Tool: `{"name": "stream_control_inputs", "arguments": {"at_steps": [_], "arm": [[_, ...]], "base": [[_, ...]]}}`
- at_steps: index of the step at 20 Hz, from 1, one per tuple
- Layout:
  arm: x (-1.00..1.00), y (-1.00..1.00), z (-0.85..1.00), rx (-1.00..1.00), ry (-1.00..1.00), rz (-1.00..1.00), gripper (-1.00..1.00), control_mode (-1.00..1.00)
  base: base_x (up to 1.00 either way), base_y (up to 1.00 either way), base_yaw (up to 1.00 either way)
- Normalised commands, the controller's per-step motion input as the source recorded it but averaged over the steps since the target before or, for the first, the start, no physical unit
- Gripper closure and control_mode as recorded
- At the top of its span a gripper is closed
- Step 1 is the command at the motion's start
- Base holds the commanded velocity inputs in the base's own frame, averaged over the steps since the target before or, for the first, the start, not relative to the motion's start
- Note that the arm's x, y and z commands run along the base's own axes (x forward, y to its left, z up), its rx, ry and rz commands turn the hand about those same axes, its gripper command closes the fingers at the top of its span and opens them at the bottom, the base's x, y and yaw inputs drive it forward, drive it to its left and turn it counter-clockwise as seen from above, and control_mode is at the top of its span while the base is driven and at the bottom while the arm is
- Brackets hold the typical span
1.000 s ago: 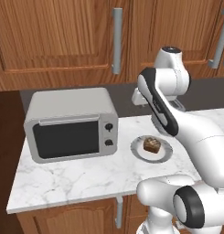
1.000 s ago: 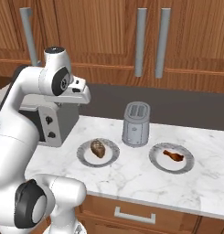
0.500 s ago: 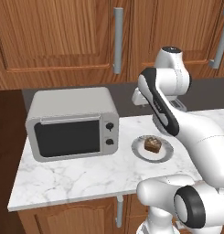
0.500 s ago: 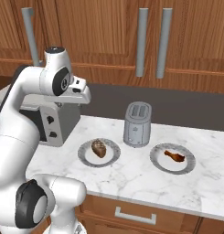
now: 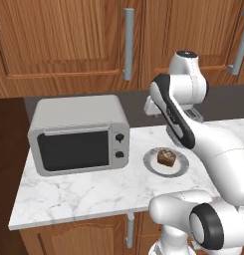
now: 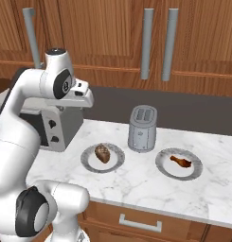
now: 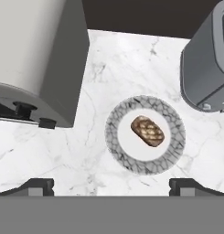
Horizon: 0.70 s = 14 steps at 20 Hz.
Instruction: Open the toaster oven door. Place the bread on the bottom rack in the toaster oven and place the chicken drumstick on the top rack.
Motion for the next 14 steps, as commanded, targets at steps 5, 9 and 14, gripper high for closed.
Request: {"name": "stream_control_inputs", "arguments": {"at_steps": [5,9,14], "arm": [[-0.18,0.29,-0.10,-0.20,-0.08,0.09,-1.00,-1.00],[-0.25,0.80,-0.36,-0.48,0.00,0.28,-1.00,-1.00],[-0.14,1.00,-0.35,-0.52,0.00,0.46,-1.00,-1.00]], "base": [[0.00,0.00,0.00],[0.00,0.00,0.00],[0.00,0.00,0.00]]}}
